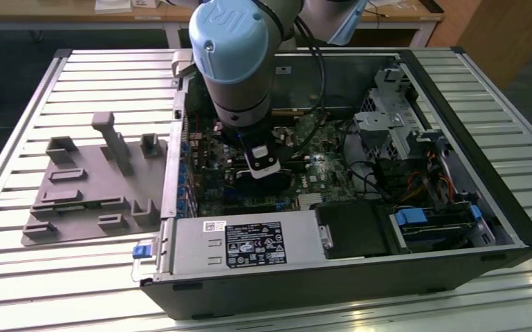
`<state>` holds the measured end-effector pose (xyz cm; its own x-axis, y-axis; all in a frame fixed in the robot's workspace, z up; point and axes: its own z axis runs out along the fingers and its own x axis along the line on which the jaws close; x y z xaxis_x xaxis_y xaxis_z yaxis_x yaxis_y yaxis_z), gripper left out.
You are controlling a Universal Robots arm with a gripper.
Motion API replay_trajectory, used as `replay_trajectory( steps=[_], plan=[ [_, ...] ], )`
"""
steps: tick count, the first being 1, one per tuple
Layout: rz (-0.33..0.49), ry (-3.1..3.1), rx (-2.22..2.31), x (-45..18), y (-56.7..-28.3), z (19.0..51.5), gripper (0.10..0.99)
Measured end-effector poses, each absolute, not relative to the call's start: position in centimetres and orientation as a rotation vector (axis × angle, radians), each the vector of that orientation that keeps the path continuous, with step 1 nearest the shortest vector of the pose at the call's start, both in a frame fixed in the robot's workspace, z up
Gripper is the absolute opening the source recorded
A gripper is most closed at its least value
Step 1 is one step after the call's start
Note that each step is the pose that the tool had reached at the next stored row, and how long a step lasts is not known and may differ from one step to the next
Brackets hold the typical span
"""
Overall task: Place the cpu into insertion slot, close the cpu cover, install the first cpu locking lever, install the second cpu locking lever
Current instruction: 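Install the second cpu locking lever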
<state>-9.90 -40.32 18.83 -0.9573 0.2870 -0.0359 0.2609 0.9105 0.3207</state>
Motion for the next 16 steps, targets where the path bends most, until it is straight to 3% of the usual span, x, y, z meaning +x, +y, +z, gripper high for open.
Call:
replay_trajectory(
  steps=[16],
  plan=[
    [0.485,2.990,0.429,-10.40,-40.28,18.77,0.102]
  ],
)
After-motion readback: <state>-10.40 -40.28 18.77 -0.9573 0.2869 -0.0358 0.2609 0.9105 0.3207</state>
